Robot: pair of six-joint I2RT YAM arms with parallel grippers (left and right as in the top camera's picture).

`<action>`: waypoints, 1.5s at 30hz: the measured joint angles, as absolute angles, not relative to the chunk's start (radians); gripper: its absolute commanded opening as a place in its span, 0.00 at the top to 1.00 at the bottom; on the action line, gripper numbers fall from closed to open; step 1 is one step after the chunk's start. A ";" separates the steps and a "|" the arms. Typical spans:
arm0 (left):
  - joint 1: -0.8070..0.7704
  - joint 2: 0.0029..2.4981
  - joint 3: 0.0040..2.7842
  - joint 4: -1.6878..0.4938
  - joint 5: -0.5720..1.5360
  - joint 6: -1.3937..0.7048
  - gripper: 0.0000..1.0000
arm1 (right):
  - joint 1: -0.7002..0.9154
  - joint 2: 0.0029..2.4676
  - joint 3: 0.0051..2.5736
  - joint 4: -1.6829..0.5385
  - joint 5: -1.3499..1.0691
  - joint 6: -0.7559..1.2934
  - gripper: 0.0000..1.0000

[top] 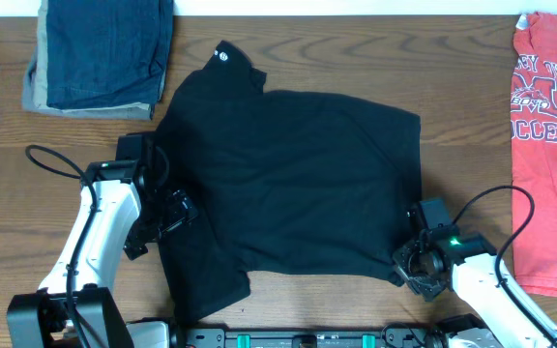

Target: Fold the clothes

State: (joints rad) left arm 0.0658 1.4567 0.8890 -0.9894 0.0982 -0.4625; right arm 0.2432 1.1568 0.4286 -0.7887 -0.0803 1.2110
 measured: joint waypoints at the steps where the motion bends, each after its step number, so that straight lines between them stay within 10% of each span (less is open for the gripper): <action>1: 0.066 1.457 0.889 -0.989 0.099 -0.463 0.02 | 0.234 1.157 0.428 -0.786 -0.085 1.210 0.89; 22: 0.066 1.457 0.888 -1.015 0.107 -0.463 0.02 | -0.274 1.181 0.626 -0.852 -0.102 0.848 0.98; 45: -0.158 1.457 0.722 -0.995 0.295 -0.502 0.02 | -0.333 1.181 0.693 -0.870 -0.101 0.745 0.96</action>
State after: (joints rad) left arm -0.1581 1.4567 0.7219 -0.9955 0.2951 -0.5022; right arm -0.3328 1.1812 0.6933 -0.8700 -0.1005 0.7448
